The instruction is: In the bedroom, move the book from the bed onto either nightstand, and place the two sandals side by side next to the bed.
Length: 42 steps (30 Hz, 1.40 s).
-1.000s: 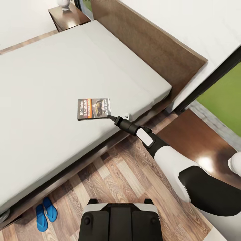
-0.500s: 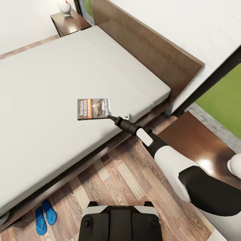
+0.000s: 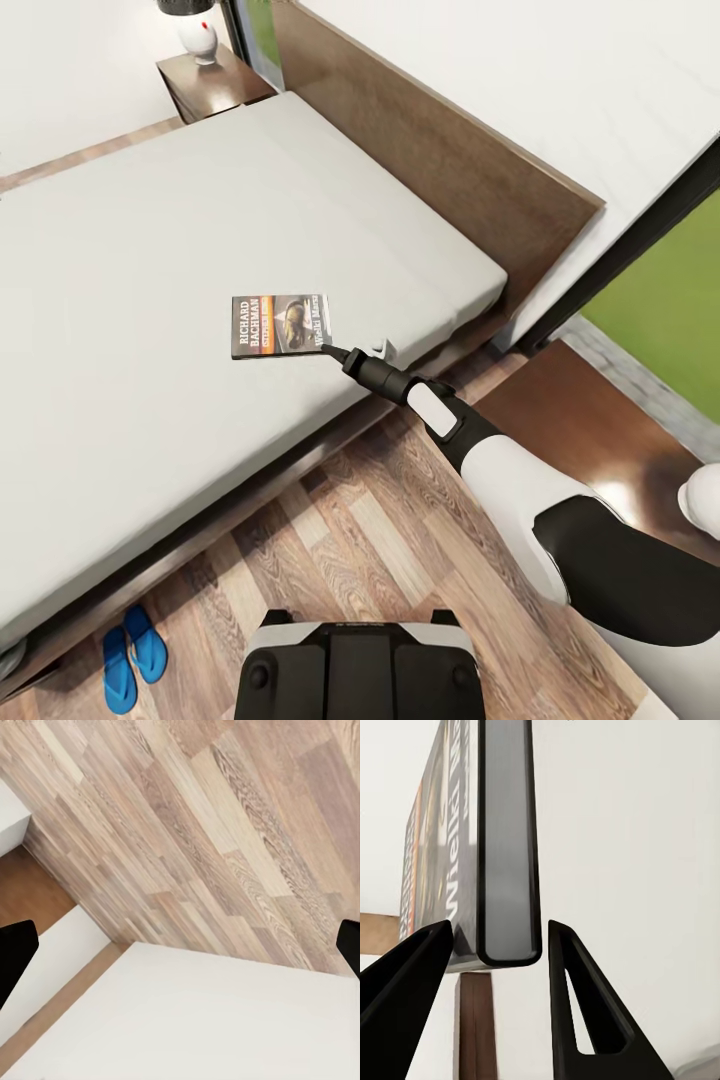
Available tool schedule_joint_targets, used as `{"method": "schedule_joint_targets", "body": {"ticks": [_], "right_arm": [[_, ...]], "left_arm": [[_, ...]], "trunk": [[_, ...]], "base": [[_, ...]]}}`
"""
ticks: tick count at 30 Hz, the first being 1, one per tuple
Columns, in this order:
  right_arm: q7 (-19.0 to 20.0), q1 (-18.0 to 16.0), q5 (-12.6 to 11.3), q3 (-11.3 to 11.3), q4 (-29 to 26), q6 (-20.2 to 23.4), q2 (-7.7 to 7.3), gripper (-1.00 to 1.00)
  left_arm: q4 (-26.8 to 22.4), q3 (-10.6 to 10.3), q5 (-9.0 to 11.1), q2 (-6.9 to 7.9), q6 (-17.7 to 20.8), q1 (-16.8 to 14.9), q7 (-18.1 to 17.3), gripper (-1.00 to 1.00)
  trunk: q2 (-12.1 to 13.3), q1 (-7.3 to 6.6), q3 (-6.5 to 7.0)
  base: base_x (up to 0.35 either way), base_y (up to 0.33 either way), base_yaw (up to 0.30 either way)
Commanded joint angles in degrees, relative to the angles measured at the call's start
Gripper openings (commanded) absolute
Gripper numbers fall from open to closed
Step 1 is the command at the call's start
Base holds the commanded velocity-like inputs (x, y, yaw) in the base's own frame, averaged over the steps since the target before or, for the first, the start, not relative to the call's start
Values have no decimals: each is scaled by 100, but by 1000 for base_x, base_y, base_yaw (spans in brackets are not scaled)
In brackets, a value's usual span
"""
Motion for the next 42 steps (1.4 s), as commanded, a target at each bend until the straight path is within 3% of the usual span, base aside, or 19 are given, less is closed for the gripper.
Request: {"method": "schedule_joint_targets", "body": {"ticks": [1,17,42], "right_arm": [[10,-5,-46,8,7,30,0,-100],[12,108,-31,13,11,32,0,-100],[12,553,-52,11,6,23,0,-100]], "left_arm": [[-1,-46,59,-1,-16,-1,14,100],[-1,-47,54,-8,-16,-2,17,100],[6,-49,53,-36,-27,6,58,100]], "trunk": [[-8,3,4],[-8,3,150],[-8,3,379]], "base": [[0,0,0],[0,0,0],[0,0,0]]}}
